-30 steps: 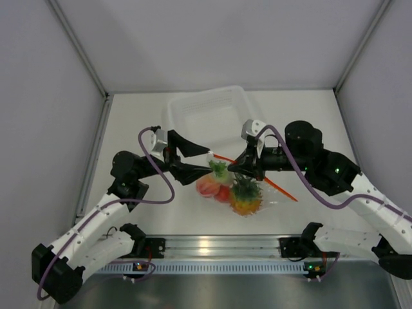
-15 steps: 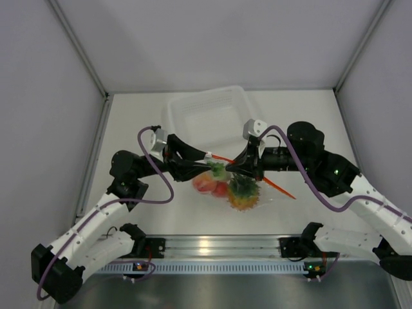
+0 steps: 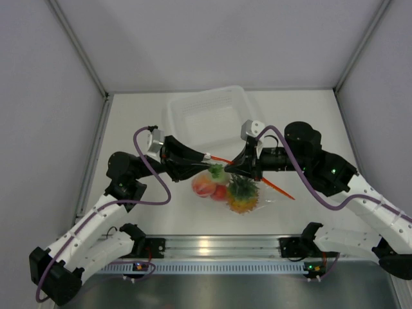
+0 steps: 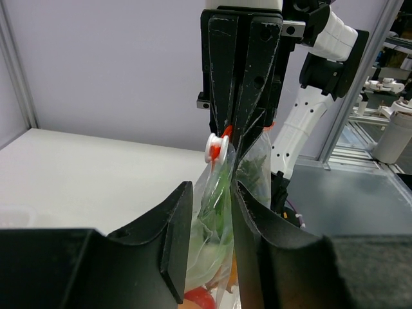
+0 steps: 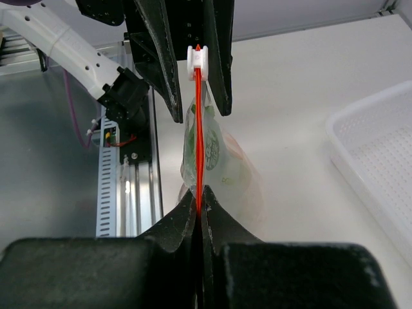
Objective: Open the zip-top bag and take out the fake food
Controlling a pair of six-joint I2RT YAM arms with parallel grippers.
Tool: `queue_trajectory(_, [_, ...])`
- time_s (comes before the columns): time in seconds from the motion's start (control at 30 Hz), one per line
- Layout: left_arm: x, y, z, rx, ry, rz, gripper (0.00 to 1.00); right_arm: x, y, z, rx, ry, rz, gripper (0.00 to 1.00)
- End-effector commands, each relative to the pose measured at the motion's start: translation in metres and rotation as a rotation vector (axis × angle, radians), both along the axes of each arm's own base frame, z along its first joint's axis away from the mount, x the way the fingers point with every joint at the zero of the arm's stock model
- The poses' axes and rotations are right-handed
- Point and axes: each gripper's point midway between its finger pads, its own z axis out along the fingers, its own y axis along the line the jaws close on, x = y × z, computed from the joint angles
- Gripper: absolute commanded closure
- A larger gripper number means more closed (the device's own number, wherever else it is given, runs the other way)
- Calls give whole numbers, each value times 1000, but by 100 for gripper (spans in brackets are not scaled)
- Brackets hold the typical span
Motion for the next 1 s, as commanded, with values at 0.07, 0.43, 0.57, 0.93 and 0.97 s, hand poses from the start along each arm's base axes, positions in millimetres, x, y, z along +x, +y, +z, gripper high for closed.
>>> queue_trajectory(0.07, [-9,0,21,-27,-53,-28,65,-4,6,21,70,-44,37,100])
queue_trajectory(0.43, [-9,-3,16,-17,-53,-37,100,14,3,4,8,-30,-53,98])
queue_trajectory(0.57, [-9,-5,9,-2,-46,-52,100,18,-5,7,3,-42,-102,82])
queue_trajectory(0.93, [-11,-15,-12,74,-18,-155,100,3,11,36,57,-50,39,70])
queue_trajectory(0.97, [-9,-16,-12,75,-13,-154,100,2,12,41,61,-56,51,70])
